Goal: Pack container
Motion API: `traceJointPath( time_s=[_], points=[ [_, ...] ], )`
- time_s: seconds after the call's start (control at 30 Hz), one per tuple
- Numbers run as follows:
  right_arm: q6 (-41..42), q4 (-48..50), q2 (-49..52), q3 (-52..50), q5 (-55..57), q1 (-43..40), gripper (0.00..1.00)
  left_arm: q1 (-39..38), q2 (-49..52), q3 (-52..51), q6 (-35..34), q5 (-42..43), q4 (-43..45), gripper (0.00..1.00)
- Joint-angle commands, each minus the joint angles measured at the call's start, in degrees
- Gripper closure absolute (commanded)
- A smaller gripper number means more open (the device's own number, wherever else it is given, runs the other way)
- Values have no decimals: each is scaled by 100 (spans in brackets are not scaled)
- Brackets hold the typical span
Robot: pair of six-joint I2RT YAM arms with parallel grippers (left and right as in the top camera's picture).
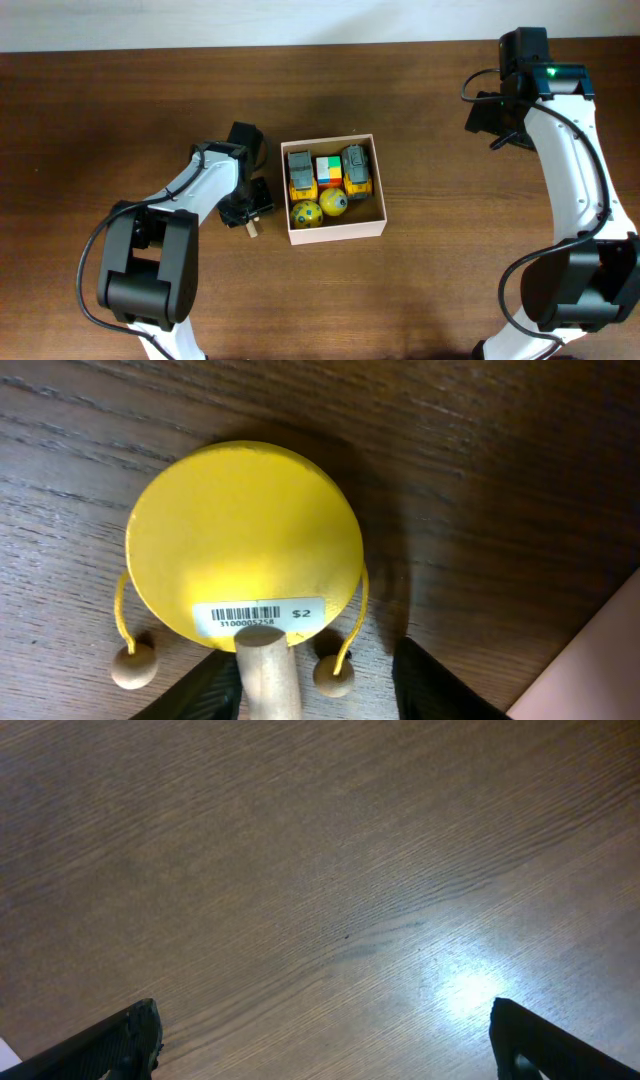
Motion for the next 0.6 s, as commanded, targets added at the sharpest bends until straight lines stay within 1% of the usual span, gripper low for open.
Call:
traceJointPath(
  time_s=[0.0,0.4,0.57],
  points=[
    [66,2,20,-52,11,-4,1,7,33,-114,9,-94,72,55],
    [66,2,20,-52,11,-4,1,9,33,-114,17,-870,72,59],
    [66,2,20,-52,13,-4,1,9,33,-114,26,-990,114,59]
  ],
)
